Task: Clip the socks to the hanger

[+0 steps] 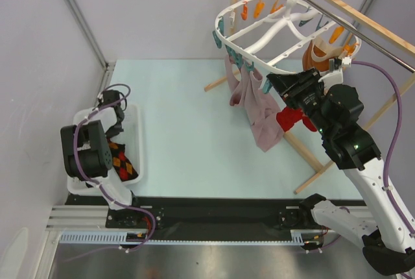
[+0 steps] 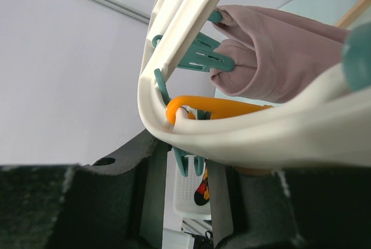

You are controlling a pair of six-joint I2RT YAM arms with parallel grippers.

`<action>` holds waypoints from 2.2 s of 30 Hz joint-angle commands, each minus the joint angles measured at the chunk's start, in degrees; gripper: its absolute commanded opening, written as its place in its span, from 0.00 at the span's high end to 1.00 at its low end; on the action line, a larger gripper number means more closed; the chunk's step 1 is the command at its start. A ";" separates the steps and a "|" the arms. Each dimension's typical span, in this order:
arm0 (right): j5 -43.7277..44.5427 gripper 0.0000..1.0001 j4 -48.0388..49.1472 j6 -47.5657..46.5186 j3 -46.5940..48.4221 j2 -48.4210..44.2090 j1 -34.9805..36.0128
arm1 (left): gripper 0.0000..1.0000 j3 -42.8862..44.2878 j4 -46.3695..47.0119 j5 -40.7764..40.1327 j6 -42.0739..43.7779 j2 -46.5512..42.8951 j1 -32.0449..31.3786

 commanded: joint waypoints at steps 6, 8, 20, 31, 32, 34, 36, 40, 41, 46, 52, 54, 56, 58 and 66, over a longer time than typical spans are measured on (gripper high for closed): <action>0.61 1.00 1.22 -0.50 0.95 -0.50 -0.43 | 1.00 0.39 -2.53 11.47 -3.60 -17.22 -1.42; 0.17 1.00 1.04 -0.85 1.04 -0.42 -0.52 | 1.00 -0.05 -3.68 15.17 -4.66 -23.98 -1.59; -0.01 1.00 -0.10 -1.99 1.04 -0.42 -0.52 | 1.00 5.83 0.00 38.65 -14.94 -50.97 -20.62; 1.57 1.00 -0.54 -1.20 1.39 -0.24 -0.52 | 1.00 8.82 8.98 16.18 -13.63 -48.19 -58.00; 1.75 1.00 -0.71 -1.29 1.47 -0.33 -0.52 | 1.00 9.70 8.80 13.90 -13.72 -47.22 -59.85; 2.19 1.00 -0.89 -1.38 1.48 -0.24 -0.52 | 1.00 12.25 7.49 3.75 -13.63 -45.28 -67.05; 2.37 1.00 -0.89 -1.47 1.48 -0.06 -0.52 | 1.00 15.32 6.52 -2.44 -14.15 -41.68 -73.99; 2.54 1.00 -0.80 -1.56 1.65 0.37 -0.43 | 1.00 23.31 0.99 -19.20 -15.12 -33.60 -83.67; 2.45 1.00 -0.72 -1.56 1.65 0.46 -0.52 | 1.00 26.03 -2.33 -21.18 -17.65 -30.97 -85.86; 2.72 1.00 -0.80 -1.64 1.65 0.55 -0.43 | 1.00 27.02 -1.13 -22.08 -19.25 -27.53 -87.38; 3.07 1.00 -1.33 -2.17 2.00 0.81 -0.43 | 1.00 32.47 -3.50 -22.69 -20.75 -22.87 -87.55; 3.16 1.00 -1.42 -2.08 2.00 0.90 -0.43 | 1.00 33.70 -3.59 -22.69 -20.40 -21.99 -87.55; 3.24 1.00 -1.33 -1.91 2.00 1.08 -0.17 | 1.00 35.19 -3.68 -22.69 -19.70 -20.93 -87.64; 3.51 1.00 -1.51 -1.82 2.00 1.25 -0.17 | 1.00 36.07 -4.12 -22.78 -19.26 -19.97 -87.73; 3.95 1.00 -1.68 -1.73 2.35 1.34 0.18 | 1.00 39.58 -5.96 -21.11 -17.94 -16.19 -87.99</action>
